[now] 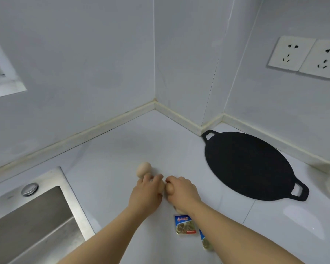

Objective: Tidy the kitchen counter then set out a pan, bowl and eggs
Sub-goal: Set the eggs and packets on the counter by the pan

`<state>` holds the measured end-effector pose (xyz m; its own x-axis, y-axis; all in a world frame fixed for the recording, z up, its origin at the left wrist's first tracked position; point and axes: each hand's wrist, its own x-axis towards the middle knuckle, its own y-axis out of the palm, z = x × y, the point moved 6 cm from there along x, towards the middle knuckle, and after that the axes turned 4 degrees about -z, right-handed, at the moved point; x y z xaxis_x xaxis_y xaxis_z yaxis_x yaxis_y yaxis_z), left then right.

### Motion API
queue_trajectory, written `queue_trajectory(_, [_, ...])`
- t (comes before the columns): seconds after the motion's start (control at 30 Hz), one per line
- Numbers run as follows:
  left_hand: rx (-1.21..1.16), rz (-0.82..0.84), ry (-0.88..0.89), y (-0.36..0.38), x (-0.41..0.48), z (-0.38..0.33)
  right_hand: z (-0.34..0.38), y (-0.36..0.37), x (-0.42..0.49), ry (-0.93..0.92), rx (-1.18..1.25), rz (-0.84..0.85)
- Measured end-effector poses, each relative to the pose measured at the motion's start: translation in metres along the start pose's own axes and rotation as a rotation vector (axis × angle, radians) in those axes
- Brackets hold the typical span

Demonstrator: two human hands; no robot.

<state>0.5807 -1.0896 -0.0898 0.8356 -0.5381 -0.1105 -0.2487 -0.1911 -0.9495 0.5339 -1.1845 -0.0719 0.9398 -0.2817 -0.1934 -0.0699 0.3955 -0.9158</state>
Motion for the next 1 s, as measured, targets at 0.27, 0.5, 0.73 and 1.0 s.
queue_trajectory(0.27, [-0.162,-0.061,-0.063,-0.017,0.004,-0.014,-0.028,-0.03,-0.005,0.13,0.301,-0.188])
queue_trajectory(0.5, [-0.449,-0.057,0.124,-0.05,0.019,-0.131,-0.109,-0.073,-0.05,0.35,0.541,-0.388])
queue_trajectory(0.73, [-0.858,0.294,0.129,0.006,0.005,-0.263,-0.224,-0.103,-0.142,0.618,0.683,-0.576])
queue_trajectory(1.0, [-0.674,0.446,0.316,0.062,-0.011,-0.37,-0.322,-0.11,-0.209,0.848,0.725,-0.655])
